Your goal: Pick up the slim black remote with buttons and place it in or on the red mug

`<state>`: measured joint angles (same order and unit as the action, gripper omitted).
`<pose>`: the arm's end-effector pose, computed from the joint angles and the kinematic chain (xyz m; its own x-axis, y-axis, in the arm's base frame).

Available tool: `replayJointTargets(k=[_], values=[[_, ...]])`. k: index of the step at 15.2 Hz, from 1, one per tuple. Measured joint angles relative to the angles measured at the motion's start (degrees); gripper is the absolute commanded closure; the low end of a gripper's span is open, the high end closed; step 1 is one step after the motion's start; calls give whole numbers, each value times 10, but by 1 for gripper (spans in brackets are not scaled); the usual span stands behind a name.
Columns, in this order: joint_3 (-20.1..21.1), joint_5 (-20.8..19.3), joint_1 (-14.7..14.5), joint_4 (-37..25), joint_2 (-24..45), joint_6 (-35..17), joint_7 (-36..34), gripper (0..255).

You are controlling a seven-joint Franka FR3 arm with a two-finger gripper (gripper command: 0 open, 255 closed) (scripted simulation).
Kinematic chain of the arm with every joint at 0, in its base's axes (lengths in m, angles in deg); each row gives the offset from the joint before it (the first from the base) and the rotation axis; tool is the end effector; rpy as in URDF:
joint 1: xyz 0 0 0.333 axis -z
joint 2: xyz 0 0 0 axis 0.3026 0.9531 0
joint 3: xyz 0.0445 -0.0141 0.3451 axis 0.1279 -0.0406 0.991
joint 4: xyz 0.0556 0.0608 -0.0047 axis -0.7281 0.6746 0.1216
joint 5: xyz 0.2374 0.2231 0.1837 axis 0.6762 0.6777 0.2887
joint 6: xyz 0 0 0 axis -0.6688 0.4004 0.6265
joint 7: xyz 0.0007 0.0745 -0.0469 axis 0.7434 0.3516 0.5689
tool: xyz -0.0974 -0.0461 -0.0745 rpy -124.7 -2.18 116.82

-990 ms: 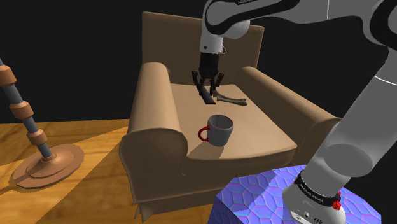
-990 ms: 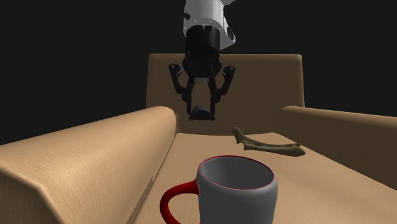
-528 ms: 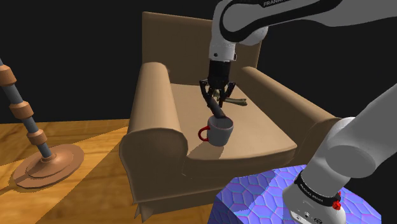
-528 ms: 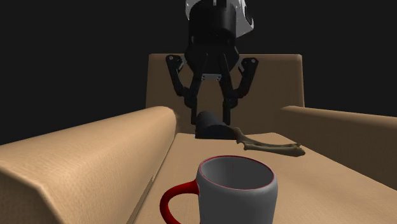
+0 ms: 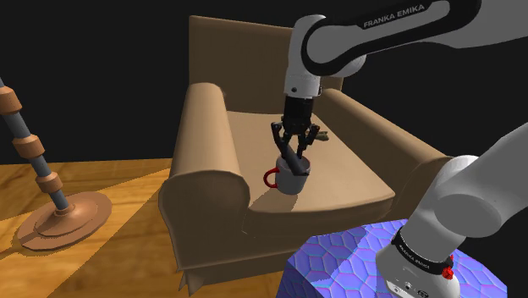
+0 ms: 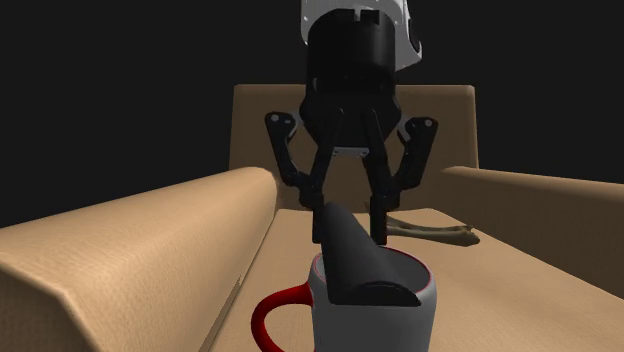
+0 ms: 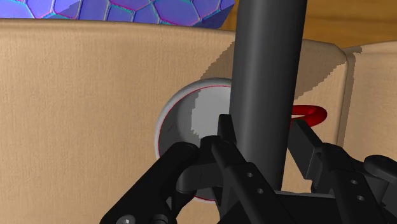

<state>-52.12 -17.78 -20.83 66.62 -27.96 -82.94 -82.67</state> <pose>0.3685 0.1384 0.4569 0.8399 -0.4940 -0.2248 -0.5131 -0.8577 -0.0322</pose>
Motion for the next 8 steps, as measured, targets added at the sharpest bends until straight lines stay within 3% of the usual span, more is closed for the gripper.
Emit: replayJointTargets(k=[8], values=[[5,5,-2,28,13,-44,6,255]])
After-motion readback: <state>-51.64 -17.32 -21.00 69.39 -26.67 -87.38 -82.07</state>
